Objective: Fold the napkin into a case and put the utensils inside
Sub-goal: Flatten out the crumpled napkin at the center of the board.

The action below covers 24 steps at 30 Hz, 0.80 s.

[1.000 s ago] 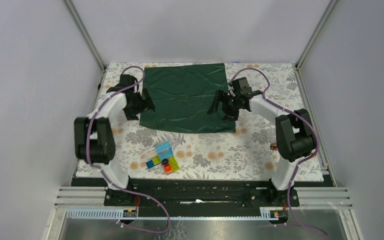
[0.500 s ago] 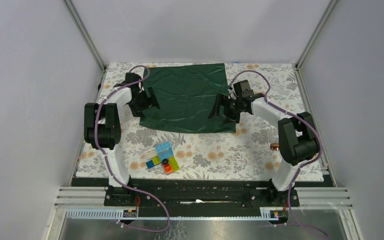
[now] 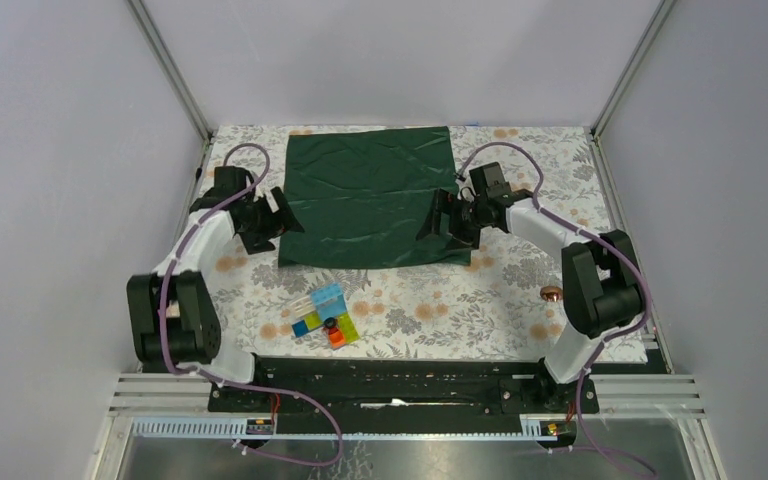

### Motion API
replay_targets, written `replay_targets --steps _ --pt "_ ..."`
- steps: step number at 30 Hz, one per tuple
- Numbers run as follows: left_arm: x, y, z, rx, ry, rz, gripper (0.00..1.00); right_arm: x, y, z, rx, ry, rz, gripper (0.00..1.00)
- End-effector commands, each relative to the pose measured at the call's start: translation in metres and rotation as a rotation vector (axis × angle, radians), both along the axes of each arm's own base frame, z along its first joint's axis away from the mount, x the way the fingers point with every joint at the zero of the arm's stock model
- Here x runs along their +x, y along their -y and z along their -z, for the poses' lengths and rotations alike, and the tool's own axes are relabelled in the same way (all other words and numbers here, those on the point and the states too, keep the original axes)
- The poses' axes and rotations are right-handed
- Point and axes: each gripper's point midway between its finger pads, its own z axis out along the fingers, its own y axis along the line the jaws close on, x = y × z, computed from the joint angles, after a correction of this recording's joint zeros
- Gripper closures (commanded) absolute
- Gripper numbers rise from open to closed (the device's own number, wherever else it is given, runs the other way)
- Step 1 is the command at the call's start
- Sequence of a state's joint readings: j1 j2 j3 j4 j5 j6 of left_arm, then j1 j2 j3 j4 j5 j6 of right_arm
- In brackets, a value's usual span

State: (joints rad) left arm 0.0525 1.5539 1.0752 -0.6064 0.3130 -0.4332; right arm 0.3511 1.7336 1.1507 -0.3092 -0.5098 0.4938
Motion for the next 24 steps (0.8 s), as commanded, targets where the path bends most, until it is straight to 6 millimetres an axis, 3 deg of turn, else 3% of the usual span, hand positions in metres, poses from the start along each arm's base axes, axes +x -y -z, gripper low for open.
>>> replay_targets --steps 1,6,10,16,24 --pt "-0.018 -0.009 -0.021 0.020 0.031 -0.048 0.11 -0.006 0.004 -0.015 0.006 0.036 0.005 0.00" --pt "-0.053 -0.026 -0.012 0.077 -0.090 -0.237 0.17 -0.007 0.038 -0.003 -0.181 0.002 0.134 0.00" --pt "-0.062 -0.040 -0.014 0.110 -0.079 -0.410 0.16 -0.006 0.080 0.009 -0.378 -0.029 0.348 0.00" --pt "-0.071 -0.064 -0.015 0.185 -0.096 -0.614 0.15 -0.010 0.082 0.007 -0.418 -0.194 0.436 0.00" --pt "-0.061 -0.068 -0.033 0.201 -0.039 -0.592 0.14 -0.014 0.061 0.033 -0.320 -0.369 0.504 0.06"
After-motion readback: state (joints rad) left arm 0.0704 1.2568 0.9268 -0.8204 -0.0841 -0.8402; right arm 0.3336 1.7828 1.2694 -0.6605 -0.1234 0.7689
